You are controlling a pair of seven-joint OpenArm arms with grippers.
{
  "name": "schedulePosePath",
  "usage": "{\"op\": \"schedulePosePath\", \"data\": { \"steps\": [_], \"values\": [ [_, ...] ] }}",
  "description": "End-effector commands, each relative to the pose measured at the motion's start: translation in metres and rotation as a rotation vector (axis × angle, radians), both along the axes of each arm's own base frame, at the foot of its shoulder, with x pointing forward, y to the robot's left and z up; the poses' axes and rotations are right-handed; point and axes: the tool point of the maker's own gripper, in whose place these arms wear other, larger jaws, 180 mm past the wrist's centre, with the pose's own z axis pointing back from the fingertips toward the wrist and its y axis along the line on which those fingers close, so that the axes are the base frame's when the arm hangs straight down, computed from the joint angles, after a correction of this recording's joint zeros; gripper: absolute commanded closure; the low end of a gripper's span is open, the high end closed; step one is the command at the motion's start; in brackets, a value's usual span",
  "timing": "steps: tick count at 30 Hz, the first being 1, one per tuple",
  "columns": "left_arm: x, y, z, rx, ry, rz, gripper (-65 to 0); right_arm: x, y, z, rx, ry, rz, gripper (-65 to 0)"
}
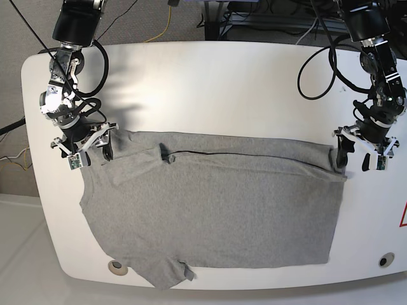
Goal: Fold the T-shirt properly
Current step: 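Lower the folded edge onto the shirt and open both grippers, then raise both grippers away from the folded edge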
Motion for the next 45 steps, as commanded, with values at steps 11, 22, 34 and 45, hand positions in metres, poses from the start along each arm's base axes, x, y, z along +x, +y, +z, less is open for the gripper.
{"op": "schedulePosePath", "data": {
  "steps": [11,22,34,45],
  "values": [
    [0.003,-0.003,0.003,-0.006,-0.016,-0.014,-39.5,-0.018,-0.057,0.022,-0.039,-0.05,-0.15,-34.9],
    [-0.008,0.008,-0.046,-0.066,0.108,0.027,-40.2,-0.032,-0.066,-0.022,0.012,0.053,-0.187,-35.4],
    [-0.01,0.009,-0.051,-0.077,0.111,0.035,-40.3,-0.04,-0.063,-0.037,0.04,0.077,-0.183,-35.6],
    [-0.006,0.007,-0.044,-0.077,0.089,0.03,-40.3,-0.037,-0.059,-0.031,0.052,0.051,-0.179,-35.9]
  ]
}}
